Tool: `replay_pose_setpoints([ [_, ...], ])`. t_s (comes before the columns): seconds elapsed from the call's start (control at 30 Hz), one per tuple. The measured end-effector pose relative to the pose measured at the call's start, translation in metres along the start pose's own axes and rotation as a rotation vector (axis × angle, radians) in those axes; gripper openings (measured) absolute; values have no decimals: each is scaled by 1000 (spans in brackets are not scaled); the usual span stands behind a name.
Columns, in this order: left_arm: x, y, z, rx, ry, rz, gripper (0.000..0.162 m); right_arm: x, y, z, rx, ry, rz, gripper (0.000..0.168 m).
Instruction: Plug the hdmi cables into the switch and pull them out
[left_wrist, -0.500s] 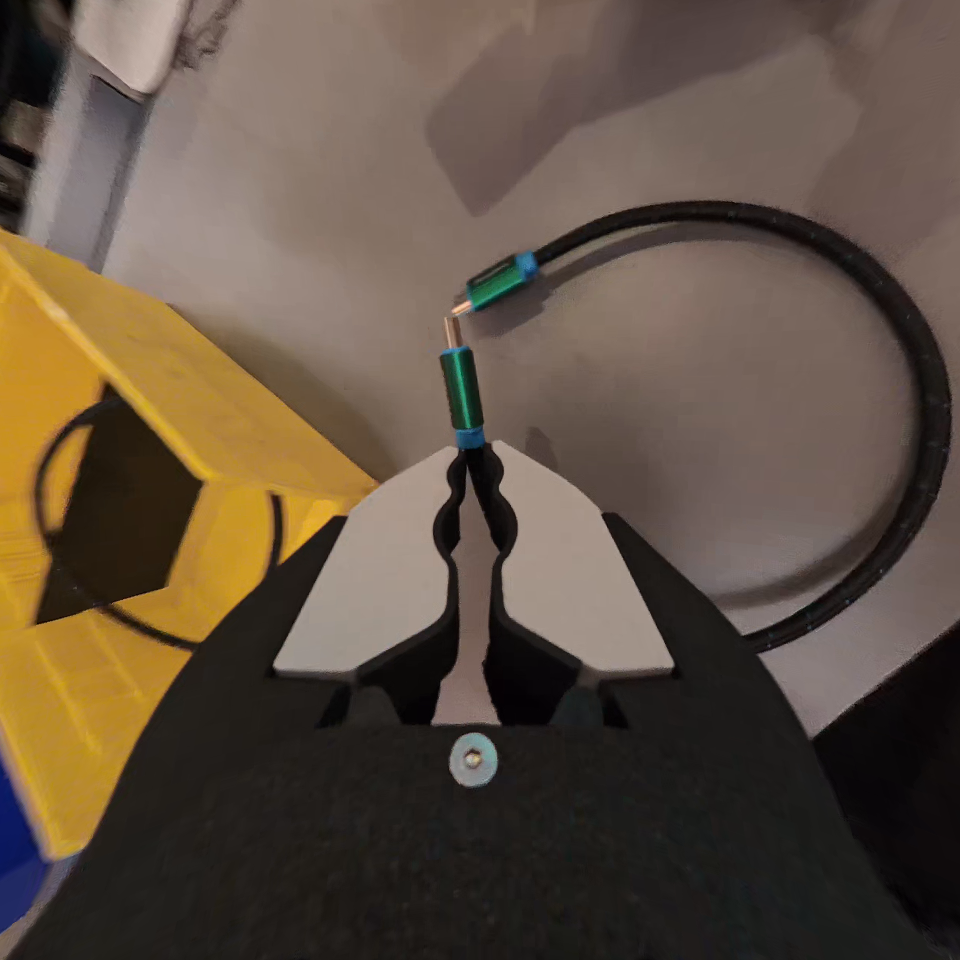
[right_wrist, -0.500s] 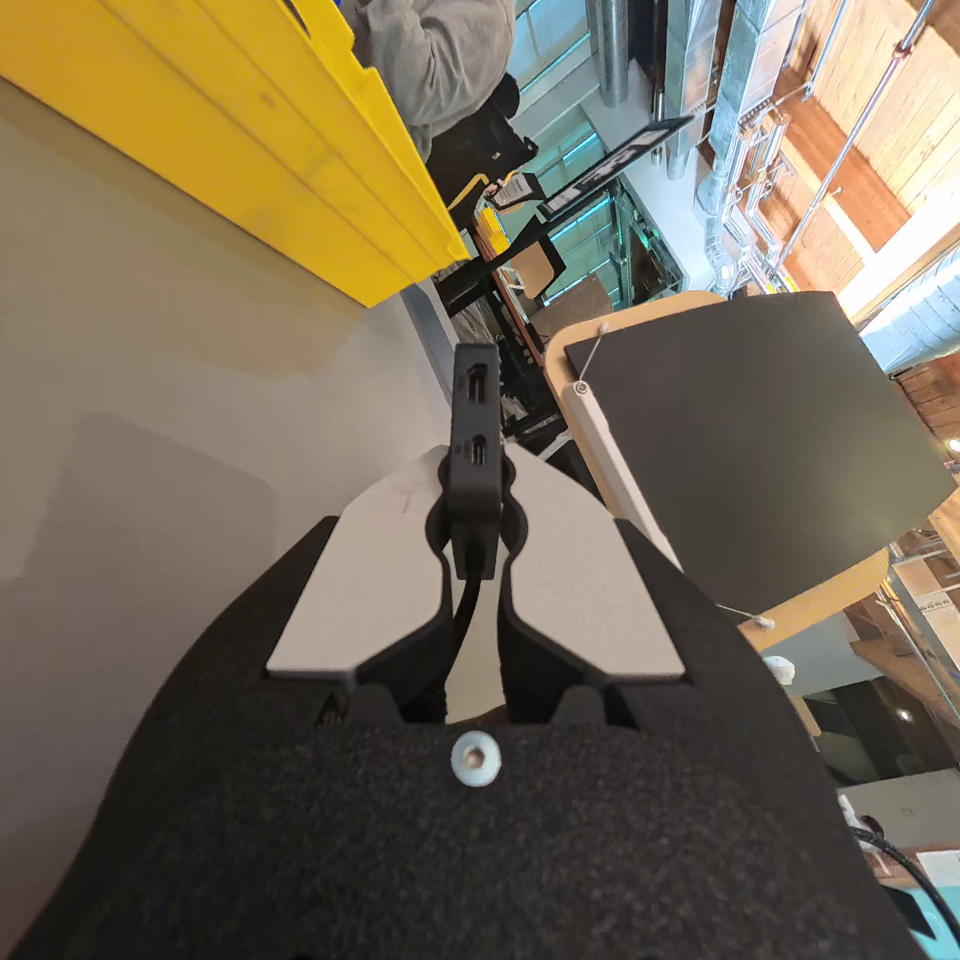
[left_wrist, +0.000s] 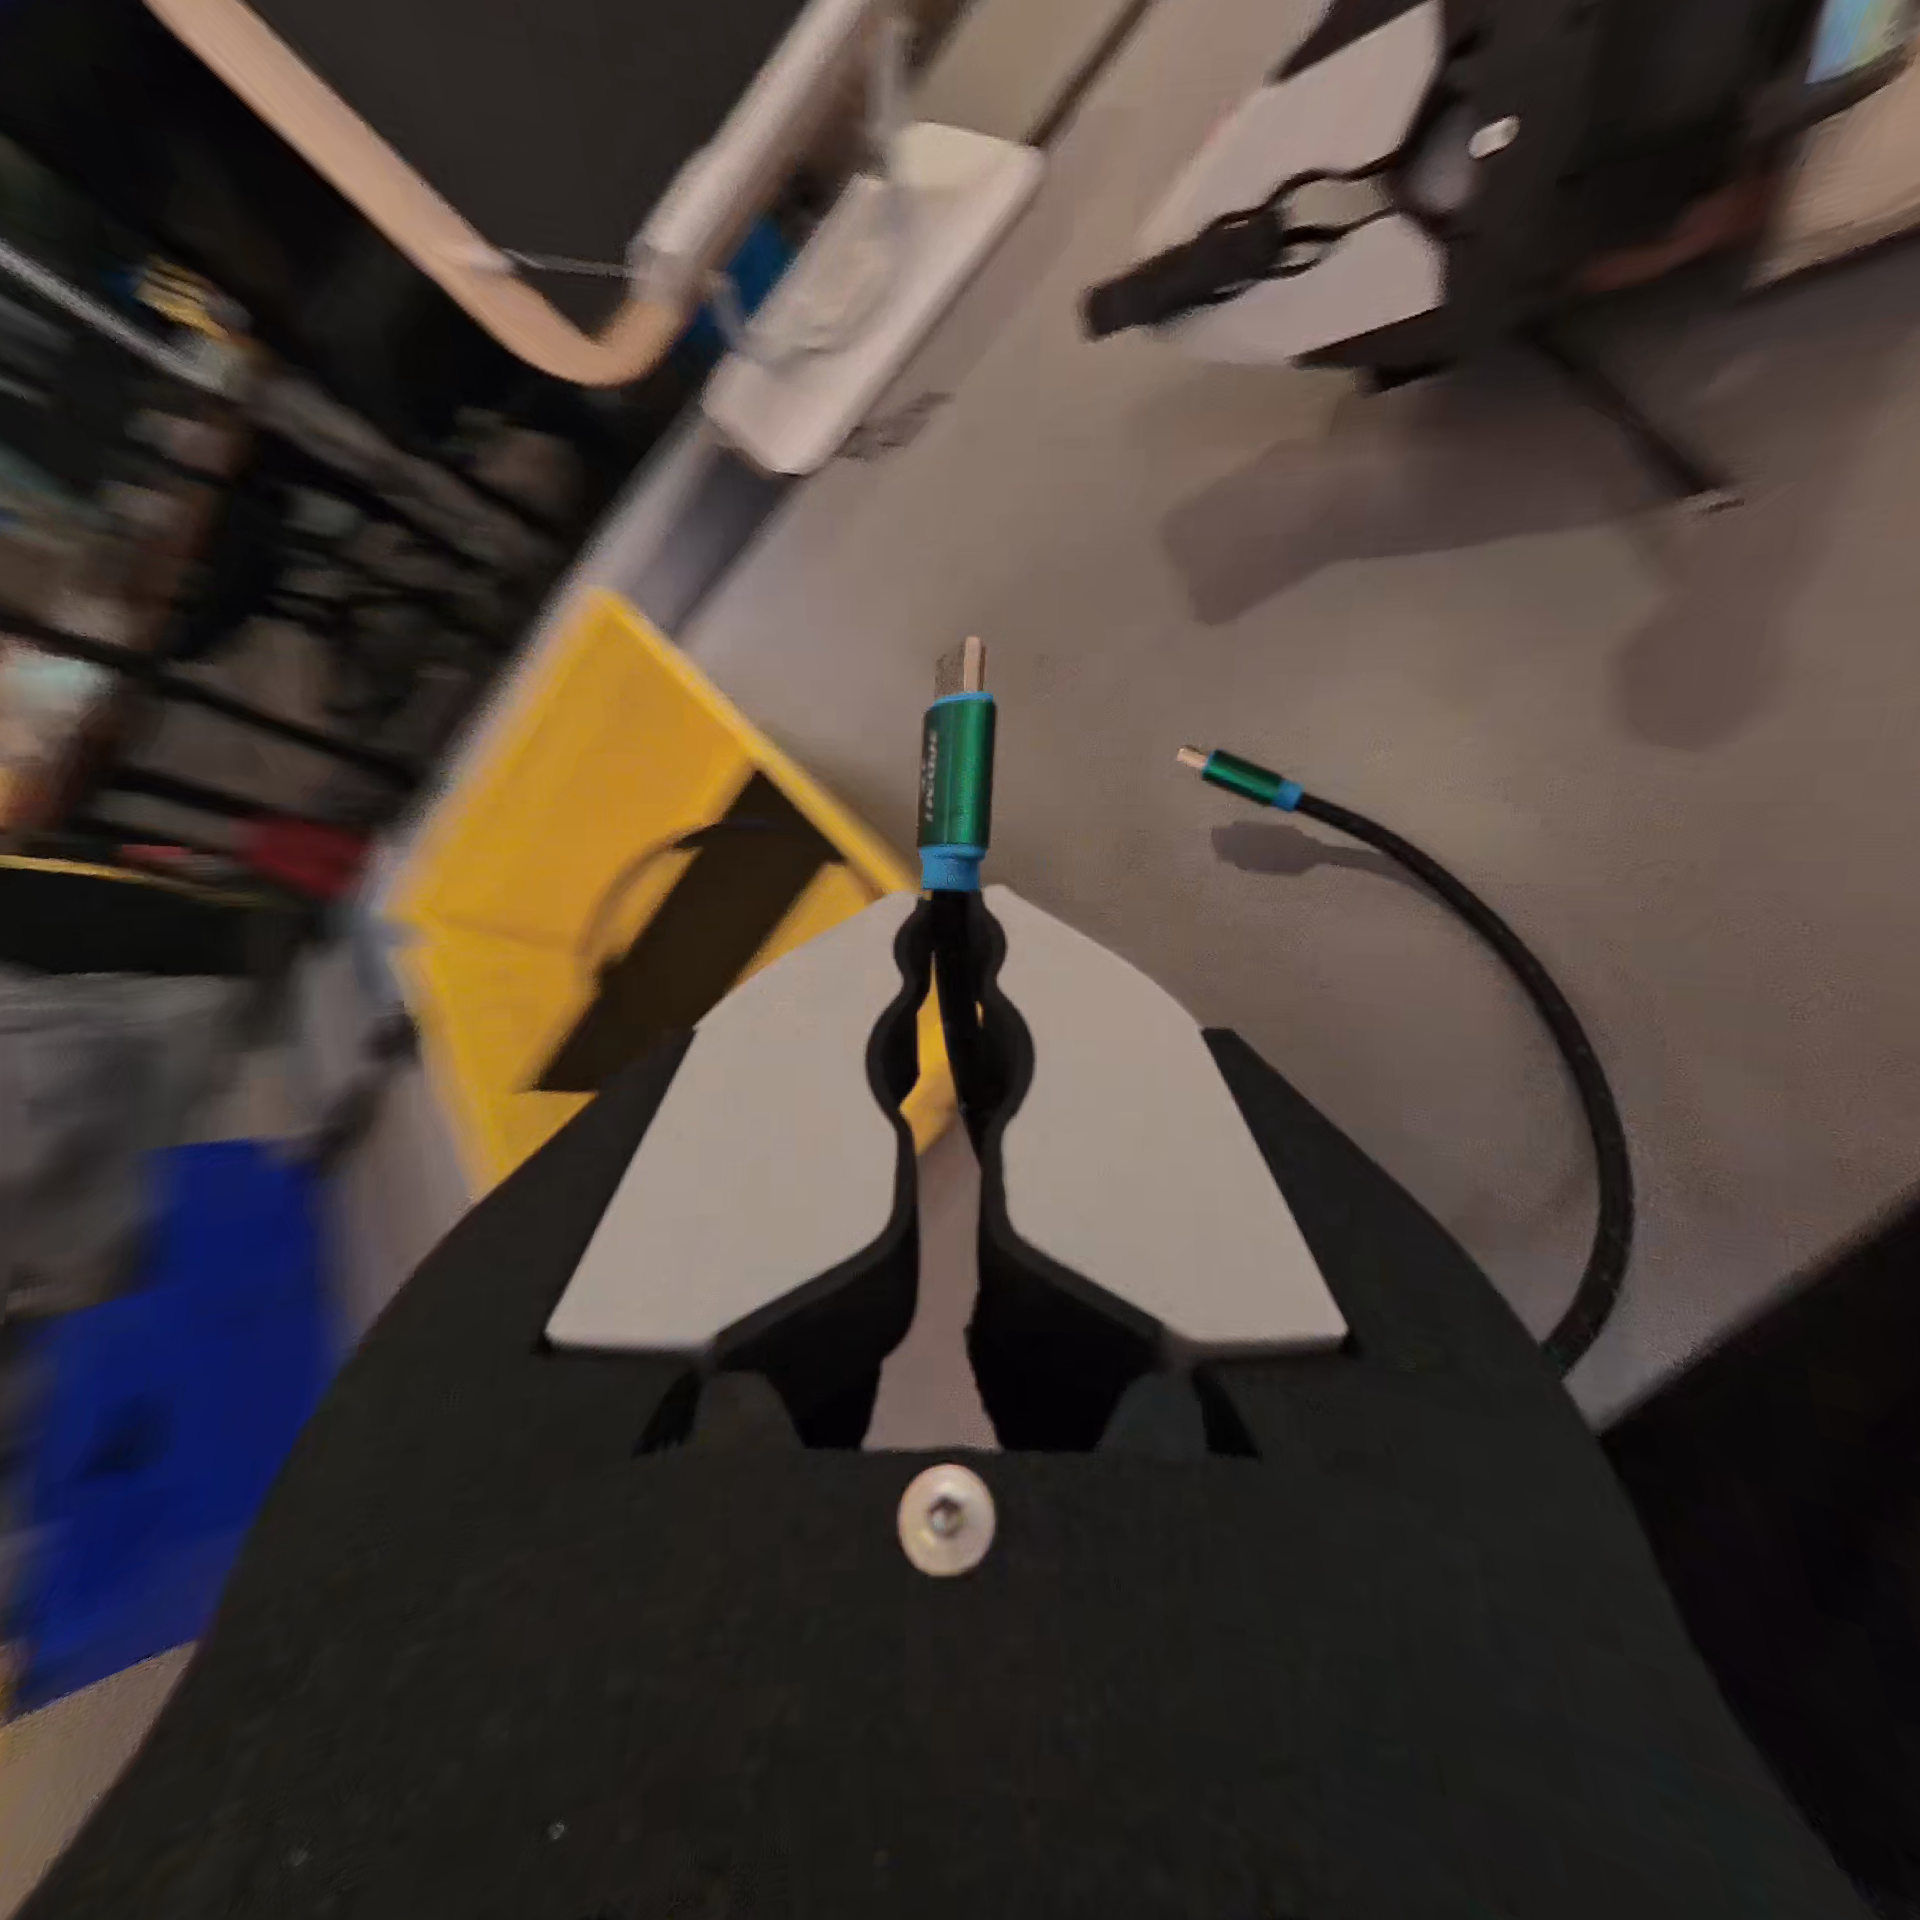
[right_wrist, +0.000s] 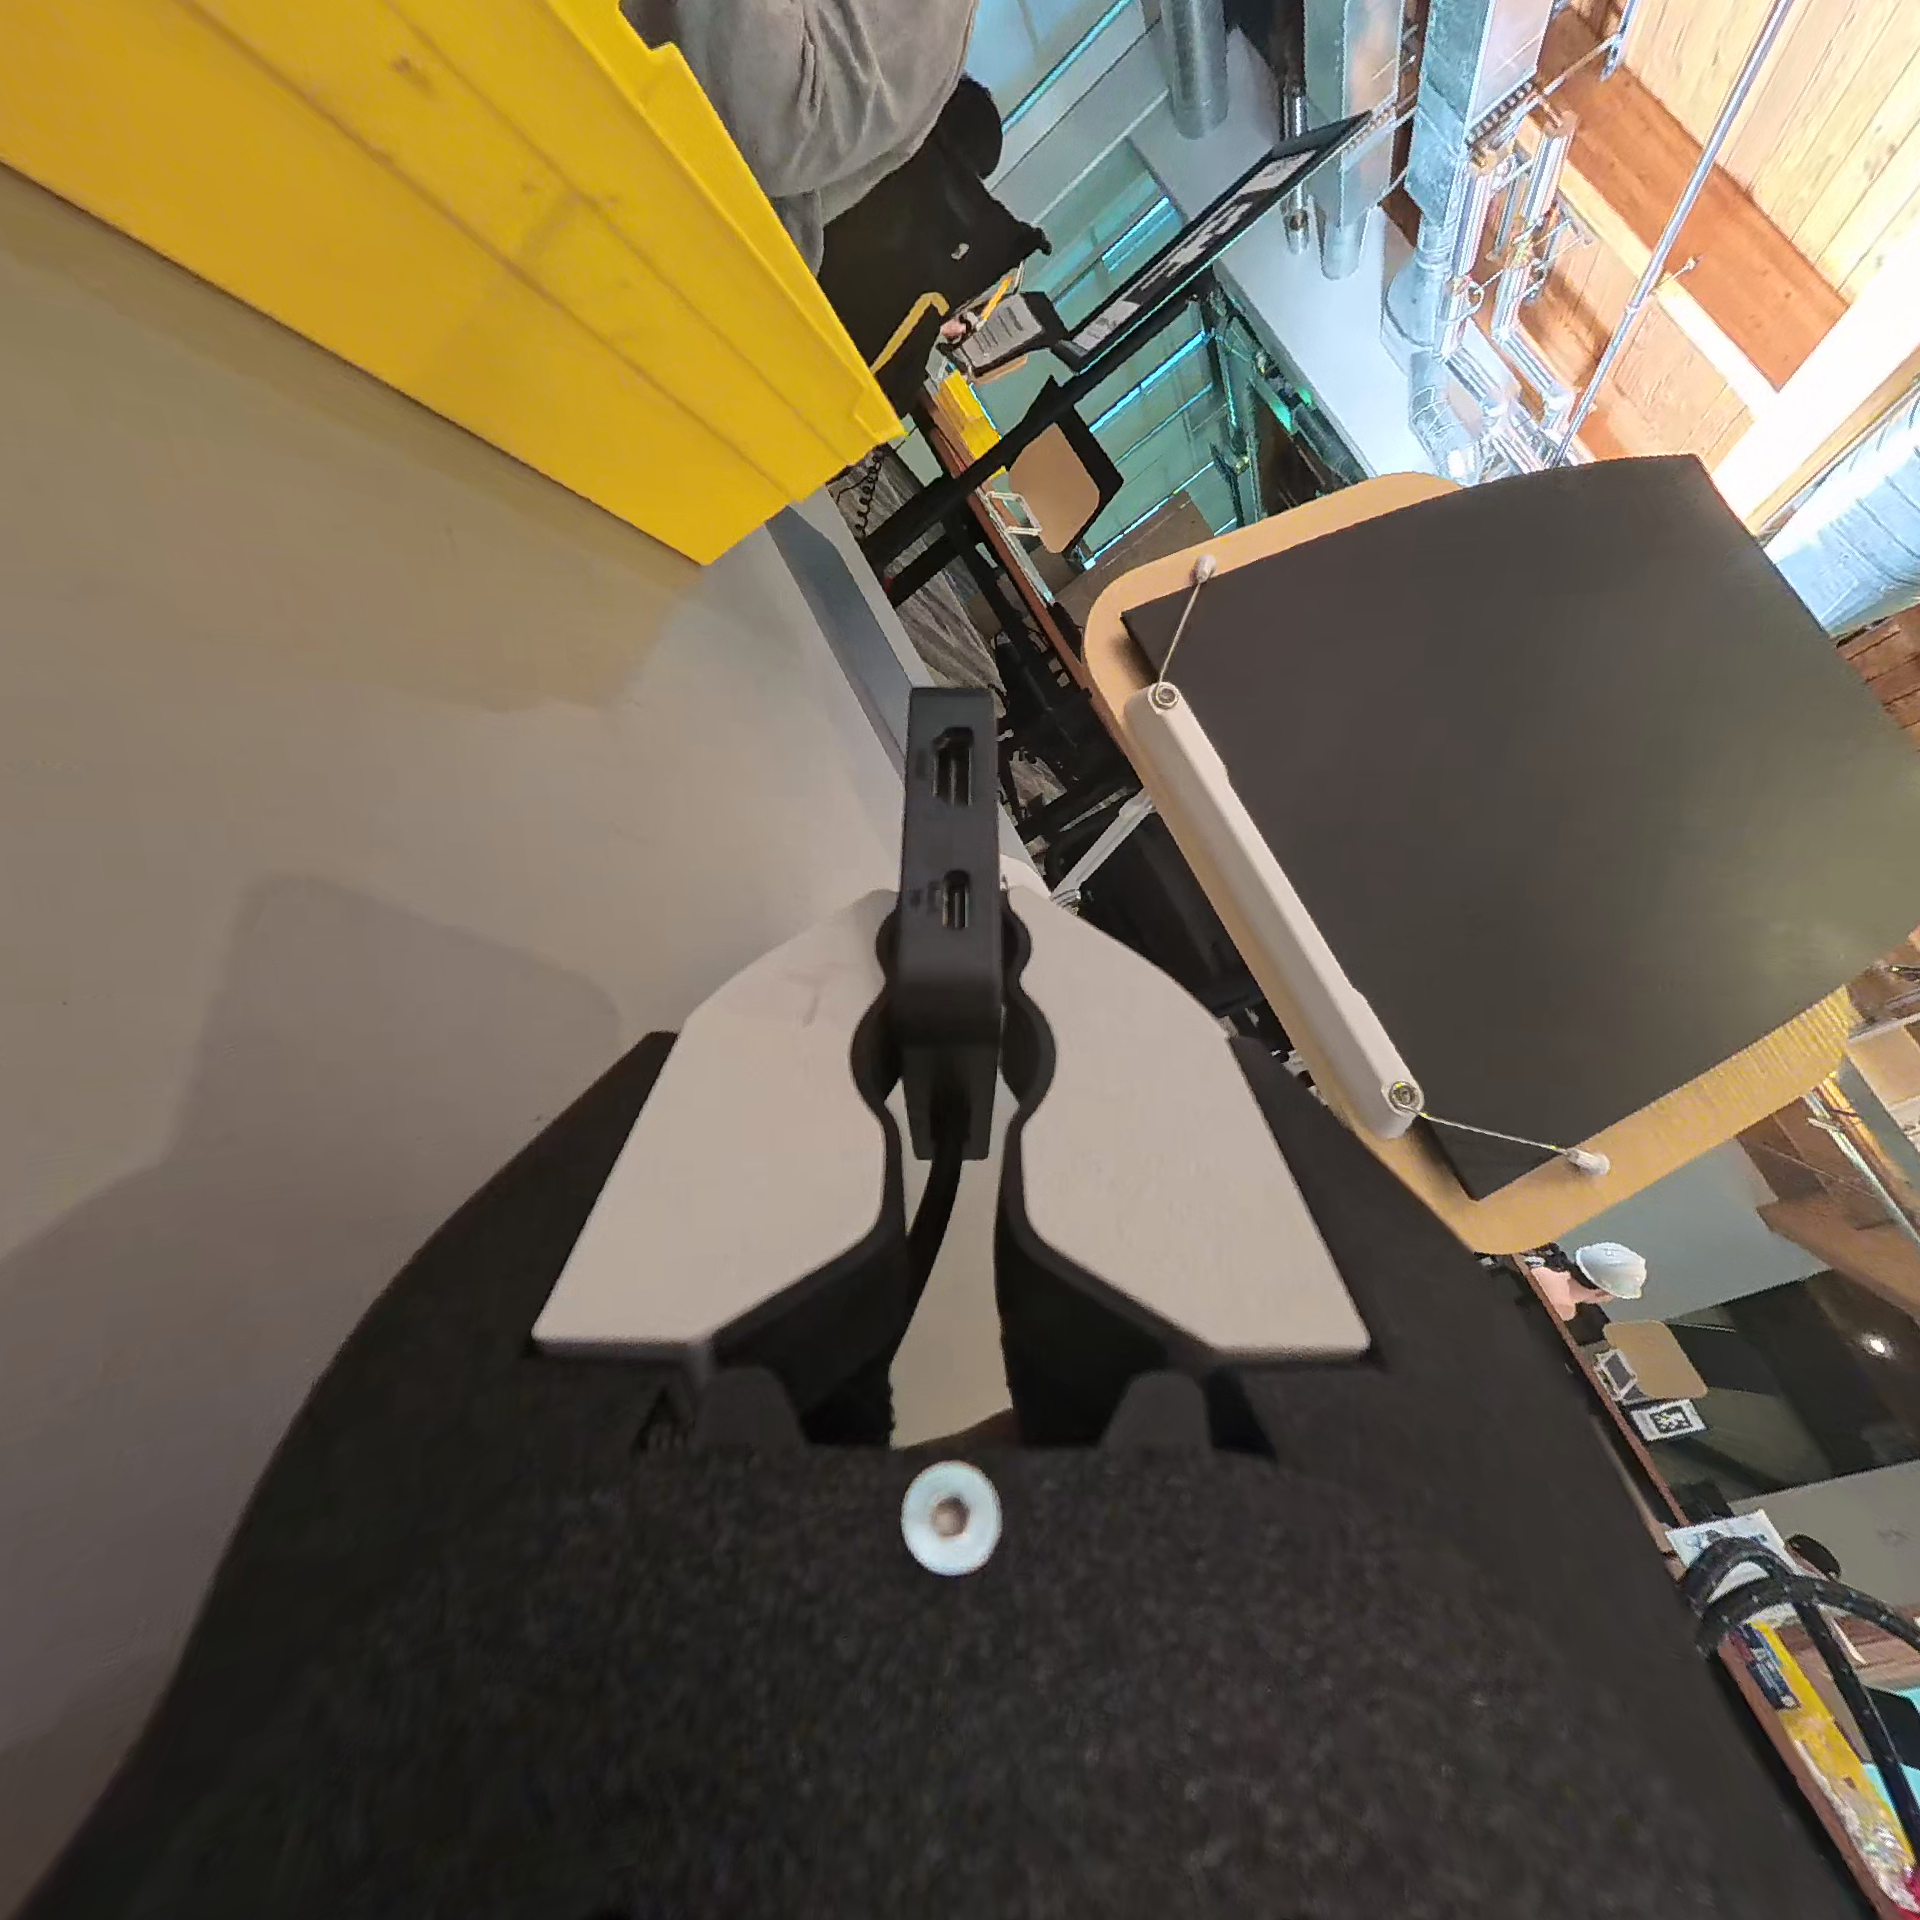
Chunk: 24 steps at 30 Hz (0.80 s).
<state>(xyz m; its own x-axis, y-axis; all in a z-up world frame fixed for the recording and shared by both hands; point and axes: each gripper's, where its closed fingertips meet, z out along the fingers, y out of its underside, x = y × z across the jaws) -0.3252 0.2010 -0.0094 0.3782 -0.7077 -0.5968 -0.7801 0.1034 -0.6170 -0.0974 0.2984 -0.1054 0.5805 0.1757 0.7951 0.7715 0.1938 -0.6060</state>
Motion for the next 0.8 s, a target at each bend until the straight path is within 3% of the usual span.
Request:
replay_pose_setpoints([
  [0.1,-15,-24,-26,-37,-231,236,5,-2,-1,0,0,-2,-16,14],
  [0.2,30,-36,-16,-38,-187,332,5,-3,-1,0,0,-2,-27,14],
  [0.3,108,-32,7,-27,-59,409,5,-2,0,0,-3,-1,-27,14],
  [0.43,202,-34,19,32,213,277,5,-1,1,0,-5,0,-18,14],
  [0.53,246,-34,19,58,388,172,0,-2,1,0,-6,-5,-19,13],
  [0.7,250,-19,34,23,453,40,0,-5,0,1,-2,-14,-33,13],
  [0.8,248,-21,24,68,510,-13,0,-5,1,0,-7,-17,-29,14],
])
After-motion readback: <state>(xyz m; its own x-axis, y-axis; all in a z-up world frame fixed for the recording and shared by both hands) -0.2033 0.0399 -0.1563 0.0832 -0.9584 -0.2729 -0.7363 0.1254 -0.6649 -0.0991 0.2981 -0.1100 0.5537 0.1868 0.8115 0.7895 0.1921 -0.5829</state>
